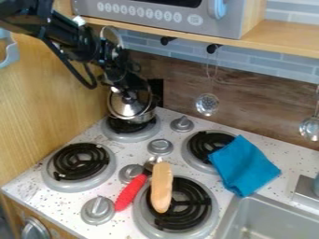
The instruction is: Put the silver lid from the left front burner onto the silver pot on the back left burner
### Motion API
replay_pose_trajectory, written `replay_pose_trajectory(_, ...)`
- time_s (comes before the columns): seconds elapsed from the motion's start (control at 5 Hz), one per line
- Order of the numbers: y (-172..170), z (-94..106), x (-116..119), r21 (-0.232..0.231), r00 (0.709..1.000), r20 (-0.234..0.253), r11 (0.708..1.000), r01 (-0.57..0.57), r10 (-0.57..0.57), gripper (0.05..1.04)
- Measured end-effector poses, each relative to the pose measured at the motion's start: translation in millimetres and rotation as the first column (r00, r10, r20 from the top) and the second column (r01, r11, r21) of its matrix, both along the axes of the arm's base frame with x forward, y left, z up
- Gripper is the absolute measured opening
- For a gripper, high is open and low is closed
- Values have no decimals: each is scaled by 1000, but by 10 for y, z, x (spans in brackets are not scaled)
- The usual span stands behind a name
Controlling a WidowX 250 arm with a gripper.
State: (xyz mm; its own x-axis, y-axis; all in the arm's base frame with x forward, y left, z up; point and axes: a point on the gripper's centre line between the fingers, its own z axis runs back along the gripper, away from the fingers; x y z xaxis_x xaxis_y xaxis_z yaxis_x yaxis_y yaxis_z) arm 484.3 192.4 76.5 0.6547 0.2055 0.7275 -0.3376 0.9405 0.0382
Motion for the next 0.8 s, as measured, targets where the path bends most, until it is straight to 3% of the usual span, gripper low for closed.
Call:
replay_pose_trajectory(0.2,-1,49,86,-6,1000,6,1000,-1,1,317)
replay_pose_trajectory(0.6,91,-58,284,-16,1000,-15,1000,-9,9,317)
replay_pose_trajectory(0.8,121,-164,334,-13,999,-27,1000,-17,16,375)
